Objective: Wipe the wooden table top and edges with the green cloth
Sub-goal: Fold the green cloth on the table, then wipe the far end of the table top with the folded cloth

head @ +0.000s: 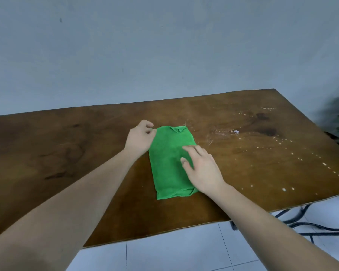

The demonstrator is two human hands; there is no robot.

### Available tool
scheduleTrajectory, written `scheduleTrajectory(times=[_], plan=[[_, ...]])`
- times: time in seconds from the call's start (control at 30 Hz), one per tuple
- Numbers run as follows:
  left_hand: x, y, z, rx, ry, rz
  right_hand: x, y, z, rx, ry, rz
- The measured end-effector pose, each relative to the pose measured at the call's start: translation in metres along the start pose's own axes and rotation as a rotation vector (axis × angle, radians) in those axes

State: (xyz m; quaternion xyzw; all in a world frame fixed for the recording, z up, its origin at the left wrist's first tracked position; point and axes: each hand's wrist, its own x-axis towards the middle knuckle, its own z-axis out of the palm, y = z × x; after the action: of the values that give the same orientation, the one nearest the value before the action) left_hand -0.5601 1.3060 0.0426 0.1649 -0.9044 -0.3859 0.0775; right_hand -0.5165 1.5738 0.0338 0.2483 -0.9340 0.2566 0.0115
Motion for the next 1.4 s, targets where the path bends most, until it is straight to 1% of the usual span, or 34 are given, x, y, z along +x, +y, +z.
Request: scheduleTrajectory(times=[0.13, 0.2, 0.3, 0.4, 0.5, 0.6, 0.67, 0.73, 0.8, 0.83, 1.03, 1.13, 1.2, 1.27, 1.33, 1.4], plan=[[-0.045, -0.058, -0.041, 0.189, 0.067, -0.038, 0.054, -0.021, 0.033, -0.112, -0.150, -0.034], [-0.068, -0.083, -0.059, 0.287, 0.046, -0.062, 0.065, -0.021, 0.051, -0.220, -0.216, -0.006], [-0.098, -0.118, -0.077, 0.464, -0.017, -0.086, 0.058, -0.023, 0.071, -0.365, -0.284, 0.047], [-0.121, -0.143, -0.082, 0.555, -0.022, -0.101, 0.036, -0.043, 0.080, -0.388, -0.289, 0.042], [-0.133, -0.157, -0.080, 0.570, -0.001, -0.055, -0.007, -0.084, 0.094, -0.355, -0.316, -0.042], [-0.134, -0.160, -0.078, 0.564, 0.019, -0.044, -0.061, -0.123, 0.113, -0.302, -0.342, -0.186], [-0.136, -0.160, -0.077, 0.565, 0.022, -0.040, -0.083, -0.126, 0.115, -0.275, -0.346, -0.277], [-0.137, -0.159, -0.076, 0.562, 0.029, -0.031, -0.087, -0.110, 0.104, -0.262, -0.339, -0.310], [-0.137, -0.159, -0.076, 0.575, 0.017, -0.033, -0.080, -0.081, 0.087, -0.267, -0.315, -0.266], [-0.136, -0.160, -0.076, 0.587, 0.012, -0.035, -0.074, -0.064, 0.078, -0.278, -0.304, -0.213], [-0.135, -0.166, -0.073, 0.598, 0.024, -0.025, -0.037, 0.051, 0.012, -0.397, -0.223, 0.198], [-0.134, -0.167, -0.073, 0.594, 0.023, -0.020, -0.025, 0.086, -0.009, -0.400, -0.176, 0.391], [-0.134, -0.167, -0.073, 0.598, 0.027, -0.013, -0.018, 0.093, -0.012, -0.384, -0.141, 0.496], [-0.134, -0.166, -0.073, 0.602, 0.031, -0.011, -0.011, 0.083, -0.006, -0.377, -0.125, 0.563], [-0.134, -0.166, -0.073, 0.605, 0.038, -0.007, -0.003, 0.058, 0.008, -0.408, -0.121, 0.556], [-0.134, -0.165, -0.073, 0.603, 0.037, -0.005, 0.009, 0.021, 0.029, -0.414, -0.143, 0.474]])
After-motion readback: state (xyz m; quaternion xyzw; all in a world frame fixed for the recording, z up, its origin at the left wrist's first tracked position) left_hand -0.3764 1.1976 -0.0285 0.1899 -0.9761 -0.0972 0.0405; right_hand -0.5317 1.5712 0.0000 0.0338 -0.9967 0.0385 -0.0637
